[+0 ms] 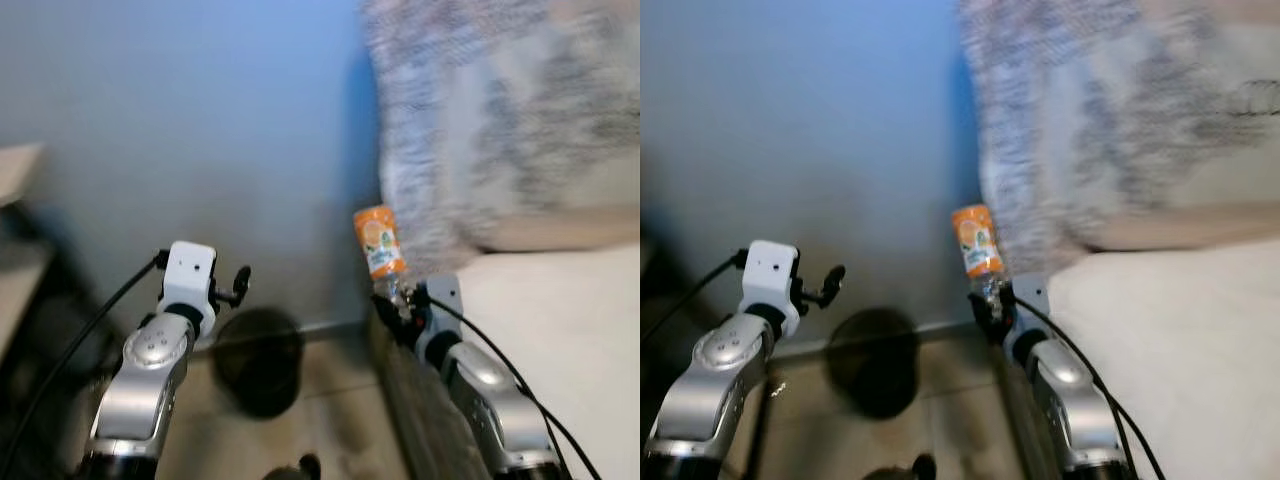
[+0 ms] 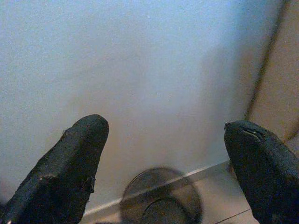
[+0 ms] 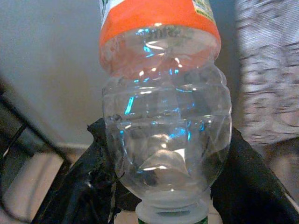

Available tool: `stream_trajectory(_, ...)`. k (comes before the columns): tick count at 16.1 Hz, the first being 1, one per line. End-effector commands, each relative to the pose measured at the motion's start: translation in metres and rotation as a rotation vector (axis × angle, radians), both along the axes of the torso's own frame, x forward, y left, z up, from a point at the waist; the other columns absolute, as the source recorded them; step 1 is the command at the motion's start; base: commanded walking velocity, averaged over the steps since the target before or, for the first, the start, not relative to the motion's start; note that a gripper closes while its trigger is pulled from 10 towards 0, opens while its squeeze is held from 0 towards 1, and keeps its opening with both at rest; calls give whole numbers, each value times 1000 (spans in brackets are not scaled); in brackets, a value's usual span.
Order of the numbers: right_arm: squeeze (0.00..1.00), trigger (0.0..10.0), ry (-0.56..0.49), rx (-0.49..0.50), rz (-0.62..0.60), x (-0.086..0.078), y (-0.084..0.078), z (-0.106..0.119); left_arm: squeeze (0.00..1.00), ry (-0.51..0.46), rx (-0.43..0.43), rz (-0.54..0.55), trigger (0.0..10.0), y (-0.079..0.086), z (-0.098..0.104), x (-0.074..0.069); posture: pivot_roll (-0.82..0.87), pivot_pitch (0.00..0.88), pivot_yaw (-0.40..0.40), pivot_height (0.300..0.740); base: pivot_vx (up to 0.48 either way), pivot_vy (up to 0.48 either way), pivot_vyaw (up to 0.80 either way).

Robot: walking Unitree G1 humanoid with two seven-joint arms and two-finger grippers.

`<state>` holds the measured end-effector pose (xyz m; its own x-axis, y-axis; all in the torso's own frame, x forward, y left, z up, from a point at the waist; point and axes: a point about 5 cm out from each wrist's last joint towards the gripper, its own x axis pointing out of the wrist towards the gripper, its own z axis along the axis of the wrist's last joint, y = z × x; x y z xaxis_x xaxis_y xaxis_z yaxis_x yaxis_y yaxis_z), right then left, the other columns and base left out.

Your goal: Clean up the room

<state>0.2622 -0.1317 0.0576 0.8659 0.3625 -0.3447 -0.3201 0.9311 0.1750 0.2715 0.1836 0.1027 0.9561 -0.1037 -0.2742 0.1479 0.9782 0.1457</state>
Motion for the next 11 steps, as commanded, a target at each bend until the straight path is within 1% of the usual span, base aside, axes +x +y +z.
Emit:
stream_trajectory(1,0,10000,-14,1,1,3,3,5,0,-15,7,-9,10000,0,4,1,-27,0,36,740,255,0,738)
stream_trajectory(4,0,10000,-8,5,-1,3,6,4,0,-18,13,-14,10000,1,4,1,-25,0,41,740,283,0,737)
stream_trajectory(9,0,10000,-14,-34,-13,5,5,5,0,-23,19,-9,10000,2,5,2,-25,0,44,740,297,0,680)
stream_trajectory(11,0,10000,-33,-83,-52,8,2,5,0,-24,20,-11,10000,2,5,2,-23,0,43,740,324,0,0)
